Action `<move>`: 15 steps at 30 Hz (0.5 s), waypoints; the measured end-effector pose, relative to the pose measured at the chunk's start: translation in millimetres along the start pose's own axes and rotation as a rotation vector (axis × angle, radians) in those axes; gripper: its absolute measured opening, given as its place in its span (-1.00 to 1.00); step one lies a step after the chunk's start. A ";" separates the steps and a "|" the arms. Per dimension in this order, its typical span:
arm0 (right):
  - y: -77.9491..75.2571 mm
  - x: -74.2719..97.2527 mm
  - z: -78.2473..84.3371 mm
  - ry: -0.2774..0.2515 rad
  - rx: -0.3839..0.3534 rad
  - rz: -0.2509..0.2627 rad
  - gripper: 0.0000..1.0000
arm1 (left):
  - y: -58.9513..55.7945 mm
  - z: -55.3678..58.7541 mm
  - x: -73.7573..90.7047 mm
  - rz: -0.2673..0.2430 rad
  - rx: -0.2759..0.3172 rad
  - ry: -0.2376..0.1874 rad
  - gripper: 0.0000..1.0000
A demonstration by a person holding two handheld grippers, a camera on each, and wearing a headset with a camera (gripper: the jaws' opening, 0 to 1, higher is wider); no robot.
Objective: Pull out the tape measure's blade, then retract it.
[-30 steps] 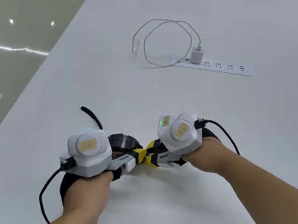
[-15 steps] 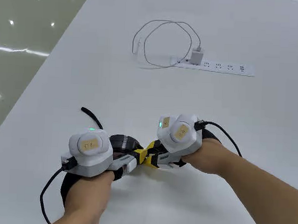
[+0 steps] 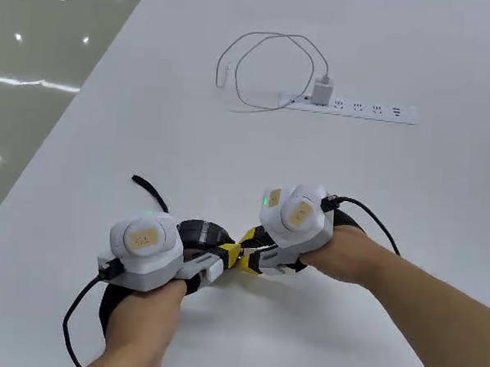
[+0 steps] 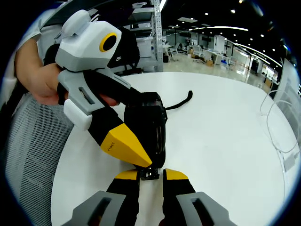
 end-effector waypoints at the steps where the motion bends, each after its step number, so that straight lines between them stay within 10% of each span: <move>1: 0.1 0.5 0.3 -0.001 -0.001 0.001 -0.69 | 0.0 -0.1 -0.1 0.000 -0.001 0.000 0.24; 15: 4.0 10.6 1.2 -0.072 -0.046 0.035 -0.59 | 8.3 -1.4 6.4 0.031 -0.040 -0.031 0.29</move>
Point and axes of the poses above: the centre of the closed fingertips' face, and the gripper's own axes: x roughly backward along the fingers, y roughly to its left, z roughly out of its underside, the point moved 10 cm from there along x, roughly backward along the fingers, and after that the axes turned 14 degrees about -z, right-handed, at the moved point
